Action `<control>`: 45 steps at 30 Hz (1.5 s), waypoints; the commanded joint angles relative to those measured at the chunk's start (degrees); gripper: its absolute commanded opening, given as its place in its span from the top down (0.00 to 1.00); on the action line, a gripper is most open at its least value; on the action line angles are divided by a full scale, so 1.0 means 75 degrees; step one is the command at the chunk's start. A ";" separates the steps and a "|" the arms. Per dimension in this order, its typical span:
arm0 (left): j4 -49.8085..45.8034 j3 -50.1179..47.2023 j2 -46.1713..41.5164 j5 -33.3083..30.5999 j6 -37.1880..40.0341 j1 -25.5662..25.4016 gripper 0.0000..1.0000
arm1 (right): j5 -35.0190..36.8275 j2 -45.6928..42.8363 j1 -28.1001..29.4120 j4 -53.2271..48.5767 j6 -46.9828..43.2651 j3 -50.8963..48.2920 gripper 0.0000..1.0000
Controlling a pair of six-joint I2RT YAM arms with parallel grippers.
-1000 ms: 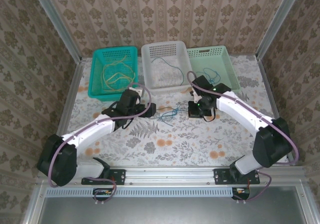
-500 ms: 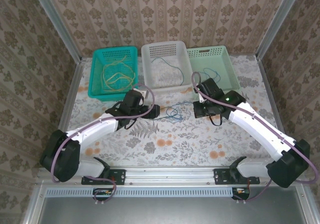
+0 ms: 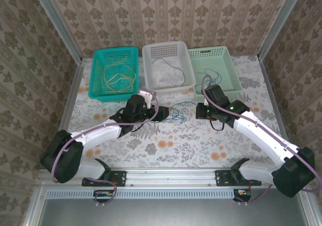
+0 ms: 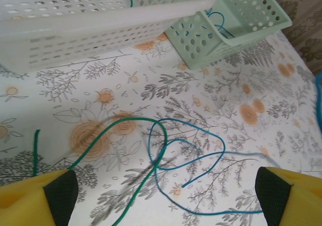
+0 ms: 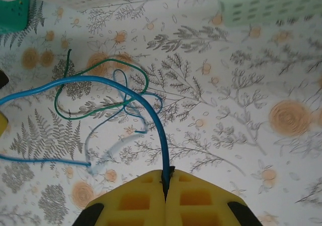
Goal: Untangle the cables
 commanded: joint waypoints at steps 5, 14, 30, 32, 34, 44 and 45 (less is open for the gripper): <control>0.1257 -0.0720 -0.0590 -0.0878 -0.1013 -0.0110 0.05 | 0.0195 -0.0229 -0.0019 0.0912 0.1559 -0.0395 1.00; 0.1020 -0.0933 -0.1393 -0.1627 -0.1191 -0.0342 0.05 | 0.0069 -0.0145 0.0003 0.1896 0.2390 -0.0766 1.00; 0.0884 0.0481 0.0124 -0.1335 -0.0737 -0.0696 0.21 | 0.0241 -0.0343 0.0334 0.1788 0.2566 -0.0655 1.00; 0.0738 0.0598 0.0230 -0.1345 -0.0722 -0.0696 0.24 | 0.0242 -0.0421 0.0333 0.1770 0.2608 -0.0648 1.00; 0.0667 0.0689 0.0324 -0.1321 -0.0690 -0.0707 0.25 | 0.0168 -0.0445 0.0333 0.1786 0.2644 -0.0636 1.00; 0.0066 0.1247 0.0679 -0.1514 -0.0345 -0.0713 0.52 | -0.0052 -0.0641 0.0344 0.1464 0.2484 -0.0594 1.00; -0.0003 0.1275 0.0690 -0.1519 -0.0310 -0.0719 0.59 | 0.0019 -0.0718 0.0341 0.1400 0.2456 -0.0627 1.00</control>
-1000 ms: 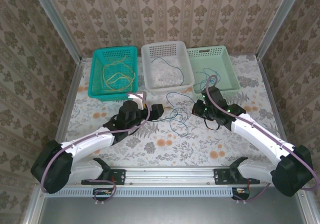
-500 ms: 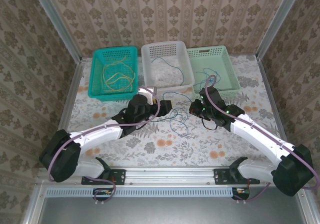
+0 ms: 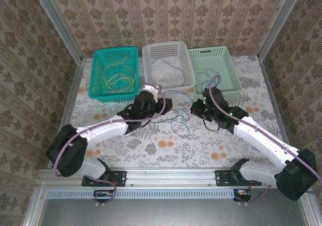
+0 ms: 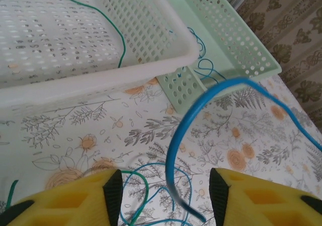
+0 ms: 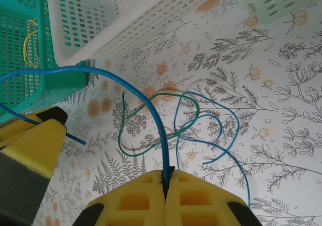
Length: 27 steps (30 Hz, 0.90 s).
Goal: Untangle the cables
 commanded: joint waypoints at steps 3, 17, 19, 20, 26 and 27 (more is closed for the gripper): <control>-0.0483 0.0354 0.0135 -0.0047 0.0357 -0.0039 0.76 | 0.0124 -0.0587 0.0001 -0.0461 -0.0208 0.0005 1.00; -0.4718 0.1391 -0.0112 -0.0115 0.3859 -0.0173 1.00 | -0.0905 0.0651 -0.0530 -0.4154 -0.4421 0.2304 1.00; -0.5154 0.1380 -0.0155 -0.0299 0.4260 -0.0285 1.00 | -0.0857 0.0803 -0.0584 -0.4696 -0.4895 0.2664 1.00; -0.5409 0.1381 -0.0156 -0.0449 0.4448 -0.0345 1.00 | -0.0772 0.0885 -0.0594 -0.4971 -0.5137 0.2834 1.00; -0.6548 0.1442 -0.0120 -0.1255 0.5410 -0.0721 1.00 | -0.0545 0.1142 -0.0980 -0.6111 -0.6233 0.3440 1.00; -0.6608 0.1467 -0.0117 -0.1281 0.5551 -0.0810 1.00 | -0.0745 0.1172 -0.0995 -0.6160 -0.6351 0.3510 1.00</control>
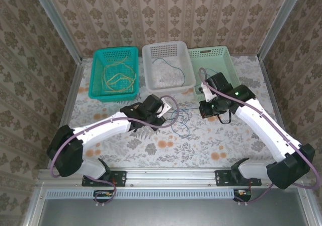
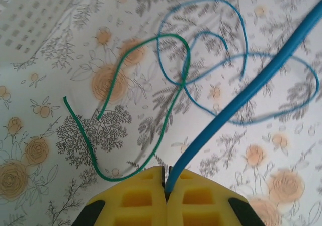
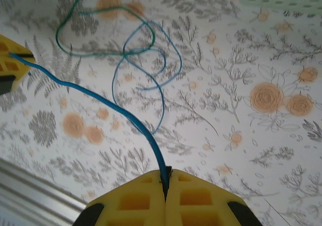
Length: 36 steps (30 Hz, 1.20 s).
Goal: Untangle the cables
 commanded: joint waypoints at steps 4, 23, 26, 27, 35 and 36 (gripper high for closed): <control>-0.1273 0.0321 -0.0038 -0.0870 0.1401 -0.0470 1.00 | -0.0827 0.0198 -0.0102 -0.1024 -0.1062 0.0391 1.00; 0.1023 -0.0687 -0.2744 -0.3385 -0.2206 0.0696 0.00 | -0.0792 -0.0774 -0.2376 0.2327 0.1919 -0.0318 1.00; 0.1275 -0.1229 -0.3215 -0.2564 -0.2831 0.1254 0.00 | -0.0514 -0.0401 -0.2824 0.2896 0.2381 -0.0301 1.00; 0.1235 -0.1319 -0.3296 -0.2402 -0.2971 0.1380 0.00 | -0.0536 -0.0246 -0.2989 0.3080 0.2561 -0.0298 1.00; 0.0395 -0.1614 -0.3509 -0.2070 -0.3542 0.1745 0.00 | -0.1042 0.0541 -0.4577 0.5602 0.5121 -0.0994 1.00; 0.0436 -0.1669 -0.3507 -0.1998 -0.3581 0.1781 0.00 | -0.0969 0.0659 -0.4663 0.5785 0.5252 -0.1020 1.00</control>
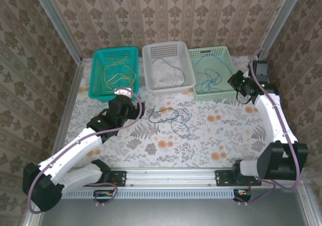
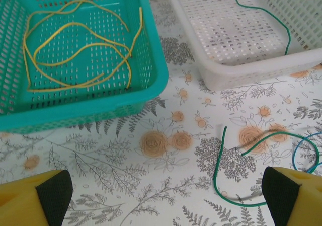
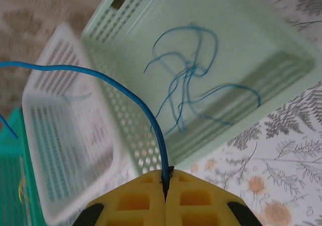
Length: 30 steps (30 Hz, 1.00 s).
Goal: Untangle the cables
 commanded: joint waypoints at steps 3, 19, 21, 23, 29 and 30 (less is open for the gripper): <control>-0.0126 -0.0212 -0.0121 0.0476 -0.0586 0.0204 0.00 | 0.0091 0.0700 -0.0400 0.1777 0.1659 -0.0203 1.00; -0.0417 -0.0259 0.0390 0.0921 -0.1328 0.0519 0.00 | -0.1036 0.3571 -0.0237 0.1535 0.1479 0.1437 0.10; -0.0393 -0.0278 0.0537 0.1179 -0.1456 0.0568 0.00 | -0.1130 0.3542 -0.0134 0.1463 0.1119 0.1548 0.04; -0.0315 -0.0300 0.0694 0.1464 -0.1594 0.0574 0.01 | -0.1185 0.3389 -0.0028 0.1379 0.0744 0.1598 0.01; -0.0195 -0.0322 0.1198 0.2420 -0.2184 0.0574 0.12 | -0.1410 0.2828 0.0150 0.0784 0.0188 0.1712 0.00; -0.0121 -0.0344 0.1272 0.2668 -0.2347 0.0574 0.14 | -0.1440 0.2689 0.0216 0.0766 0.0060 0.1654 0.00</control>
